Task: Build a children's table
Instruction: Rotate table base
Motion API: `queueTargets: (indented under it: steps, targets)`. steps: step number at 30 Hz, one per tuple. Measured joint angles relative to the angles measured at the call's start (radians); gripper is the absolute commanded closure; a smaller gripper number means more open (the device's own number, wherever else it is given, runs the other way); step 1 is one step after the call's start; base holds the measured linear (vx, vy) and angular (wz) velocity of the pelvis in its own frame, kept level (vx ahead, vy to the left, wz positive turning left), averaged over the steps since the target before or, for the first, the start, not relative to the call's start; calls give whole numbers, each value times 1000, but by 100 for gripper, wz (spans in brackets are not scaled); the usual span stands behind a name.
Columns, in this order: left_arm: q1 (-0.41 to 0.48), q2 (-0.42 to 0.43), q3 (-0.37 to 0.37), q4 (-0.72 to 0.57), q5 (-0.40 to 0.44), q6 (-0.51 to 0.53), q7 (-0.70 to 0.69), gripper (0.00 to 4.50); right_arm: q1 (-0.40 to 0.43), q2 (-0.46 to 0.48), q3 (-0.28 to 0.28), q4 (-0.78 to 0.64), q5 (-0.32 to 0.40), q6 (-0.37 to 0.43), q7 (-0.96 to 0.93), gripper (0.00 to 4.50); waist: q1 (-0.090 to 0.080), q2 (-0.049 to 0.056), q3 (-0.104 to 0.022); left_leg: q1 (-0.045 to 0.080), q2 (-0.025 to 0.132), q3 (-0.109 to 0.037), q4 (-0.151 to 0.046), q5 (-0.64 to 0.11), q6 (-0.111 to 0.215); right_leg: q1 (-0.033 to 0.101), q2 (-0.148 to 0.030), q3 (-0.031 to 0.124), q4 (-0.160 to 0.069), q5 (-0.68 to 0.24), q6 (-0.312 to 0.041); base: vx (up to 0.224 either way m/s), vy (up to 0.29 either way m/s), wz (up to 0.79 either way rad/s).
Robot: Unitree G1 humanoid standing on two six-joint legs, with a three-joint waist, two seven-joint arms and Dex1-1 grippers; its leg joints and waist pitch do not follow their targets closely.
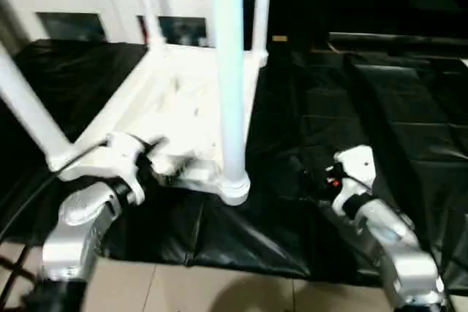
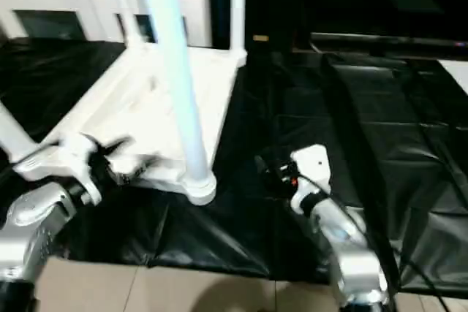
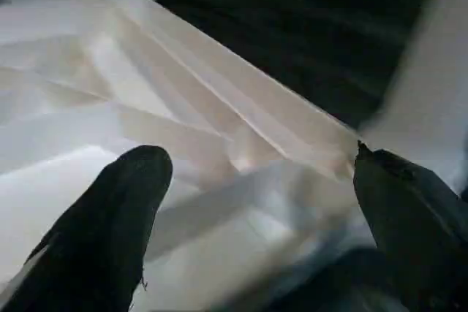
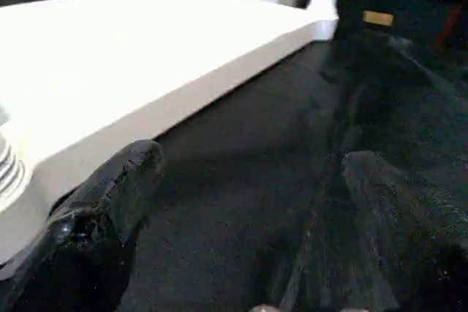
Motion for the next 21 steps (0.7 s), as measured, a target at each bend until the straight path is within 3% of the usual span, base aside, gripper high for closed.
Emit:
queueTargets:
  steps: [4, 6, 13, 19, 21]
  targets:
    - [-84, 68, -67, 138, 41, -73, -174, 0, -44, -26, 6, 58, 8, -4, 80, 7, 0, -2, 1, -2, 1, 1, 0, 3, 1, -1, 0, 0, 0, 1, 0, 0, 0, 0]
    - [-163, 109, -104, 251, 90, -139, -277, 36, -86, -74, 16, 95, 17, -13, 169, 0, 2, -5, 2, -2, 1, 2, -1, 5, 2, -1, -1, -1, 0, 2, 0, 0, 0, 0]
    - [-333, 95, -185, 448, 181, -244, -369, 79, -109, -140, 85, 116, 39, -33, 359, 0, 22, -13, 4, -3, 2, 11, -5, 13, 13, -4, -5, -2, -3, -1, 0, 0, 0, 0]
    - [-461, 66, -256, 612, 257, -310, -406, 124, -114, -183, 121, 107, 53, -25, 473, 0, 34, -1, 5, -3, 6, 24, -5, 13, 15, -6, -9, -2, -4, 0, 0, 0, 0, 0]
    - [-492, 48, -268, 680, 278, -335, -427, 145, -114, -191, 135, 92, 55, -24, 505, 0, 35, 16, 7, -4, 7, 25, -3, 11, 13, -5, -9, -2, -5, 0, -1, 0, 0, 0]
